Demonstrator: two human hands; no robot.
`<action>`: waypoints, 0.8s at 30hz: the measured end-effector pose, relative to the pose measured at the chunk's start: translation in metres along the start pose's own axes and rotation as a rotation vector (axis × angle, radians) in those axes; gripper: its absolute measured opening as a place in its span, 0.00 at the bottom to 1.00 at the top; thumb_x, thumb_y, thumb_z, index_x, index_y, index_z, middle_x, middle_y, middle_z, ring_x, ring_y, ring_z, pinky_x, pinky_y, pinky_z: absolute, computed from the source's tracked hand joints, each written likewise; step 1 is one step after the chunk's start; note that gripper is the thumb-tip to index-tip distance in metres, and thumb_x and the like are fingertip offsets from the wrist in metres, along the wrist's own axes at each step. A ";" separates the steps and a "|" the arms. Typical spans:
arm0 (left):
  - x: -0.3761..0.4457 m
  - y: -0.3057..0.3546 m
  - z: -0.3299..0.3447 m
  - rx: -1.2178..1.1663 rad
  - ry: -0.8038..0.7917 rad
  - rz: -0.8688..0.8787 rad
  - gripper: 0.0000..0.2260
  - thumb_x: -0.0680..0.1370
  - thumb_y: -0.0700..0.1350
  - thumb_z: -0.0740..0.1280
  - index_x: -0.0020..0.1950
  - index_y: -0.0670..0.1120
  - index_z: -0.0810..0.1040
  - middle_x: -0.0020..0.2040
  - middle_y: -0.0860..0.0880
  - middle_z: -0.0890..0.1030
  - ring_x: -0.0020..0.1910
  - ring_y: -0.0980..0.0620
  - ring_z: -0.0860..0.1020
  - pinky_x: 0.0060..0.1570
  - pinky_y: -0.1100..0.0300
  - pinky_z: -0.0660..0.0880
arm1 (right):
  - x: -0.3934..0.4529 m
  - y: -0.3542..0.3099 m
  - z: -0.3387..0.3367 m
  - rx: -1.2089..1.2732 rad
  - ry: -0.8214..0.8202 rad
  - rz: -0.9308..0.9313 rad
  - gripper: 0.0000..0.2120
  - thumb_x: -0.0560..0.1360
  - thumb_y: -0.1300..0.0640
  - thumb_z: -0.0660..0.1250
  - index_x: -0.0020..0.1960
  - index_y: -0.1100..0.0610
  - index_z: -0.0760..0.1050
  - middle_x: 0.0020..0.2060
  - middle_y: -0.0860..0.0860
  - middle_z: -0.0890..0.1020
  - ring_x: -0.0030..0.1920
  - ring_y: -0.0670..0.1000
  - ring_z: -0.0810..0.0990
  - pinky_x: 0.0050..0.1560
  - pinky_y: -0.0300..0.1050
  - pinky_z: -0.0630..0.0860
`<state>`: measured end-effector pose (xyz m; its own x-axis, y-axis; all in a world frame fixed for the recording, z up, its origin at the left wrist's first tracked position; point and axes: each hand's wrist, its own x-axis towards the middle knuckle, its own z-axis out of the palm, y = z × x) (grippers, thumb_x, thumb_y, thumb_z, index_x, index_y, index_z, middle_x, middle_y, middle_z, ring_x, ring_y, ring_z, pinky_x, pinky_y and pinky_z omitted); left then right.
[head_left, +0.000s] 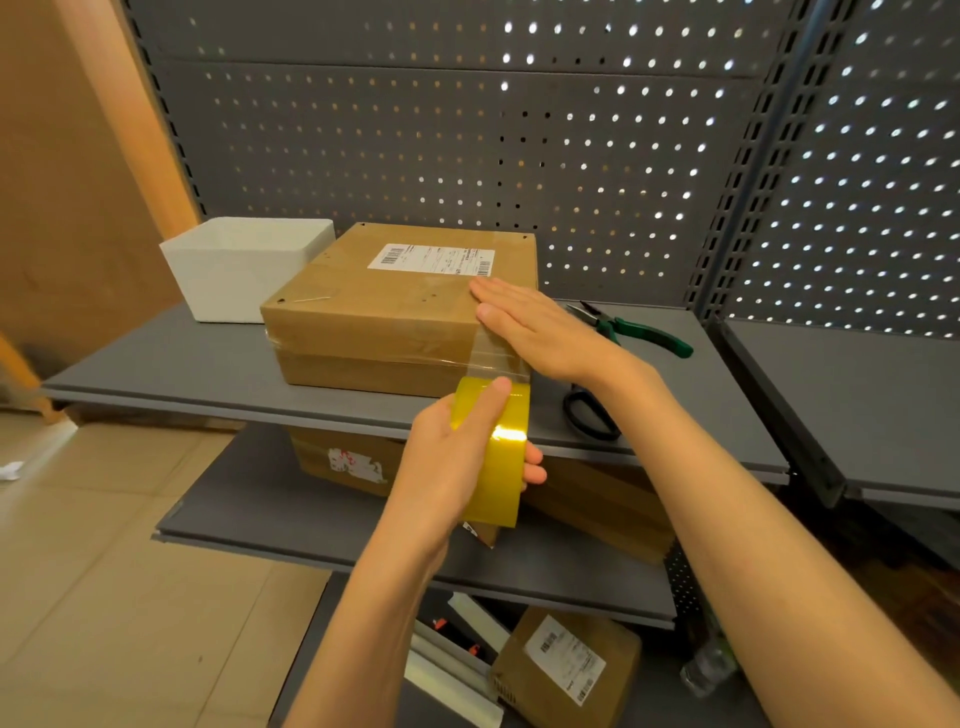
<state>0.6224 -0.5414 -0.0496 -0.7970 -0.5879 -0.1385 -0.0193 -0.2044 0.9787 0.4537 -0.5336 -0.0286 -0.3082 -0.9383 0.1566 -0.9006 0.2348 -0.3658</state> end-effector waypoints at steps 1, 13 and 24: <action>0.000 0.001 -0.001 -0.027 -0.018 -0.018 0.14 0.78 0.53 0.61 0.54 0.44 0.75 0.30 0.46 0.82 0.27 0.51 0.81 0.35 0.56 0.79 | 0.000 0.000 0.000 0.009 0.001 0.000 0.23 0.83 0.53 0.47 0.76 0.59 0.52 0.76 0.51 0.54 0.75 0.46 0.50 0.69 0.34 0.45; -0.005 -0.006 0.001 0.008 0.047 0.012 0.08 0.78 0.48 0.63 0.45 0.44 0.76 0.26 0.48 0.80 0.24 0.54 0.79 0.30 0.61 0.77 | -0.002 0.001 -0.001 -0.033 -0.012 -0.021 0.23 0.83 0.53 0.48 0.76 0.60 0.52 0.76 0.53 0.53 0.76 0.48 0.50 0.70 0.36 0.45; -0.006 -0.003 0.002 0.162 0.238 0.053 0.15 0.74 0.57 0.66 0.51 0.50 0.67 0.40 0.51 0.77 0.33 0.51 0.82 0.33 0.60 0.78 | 0.000 0.001 0.001 0.097 -0.017 0.018 0.23 0.83 0.52 0.45 0.76 0.57 0.51 0.76 0.50 0.52 0.75 0.46 0.49 0.71 0.37 0.44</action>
<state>0.6254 -0.5357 -0.0515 -0.6356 -0.7656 -0.0992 -0.0925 -0.0521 0.9944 0.4532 -0.5334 -0.0294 -0.3185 -0.9384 0.1338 -0.8605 0.2270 -0.4561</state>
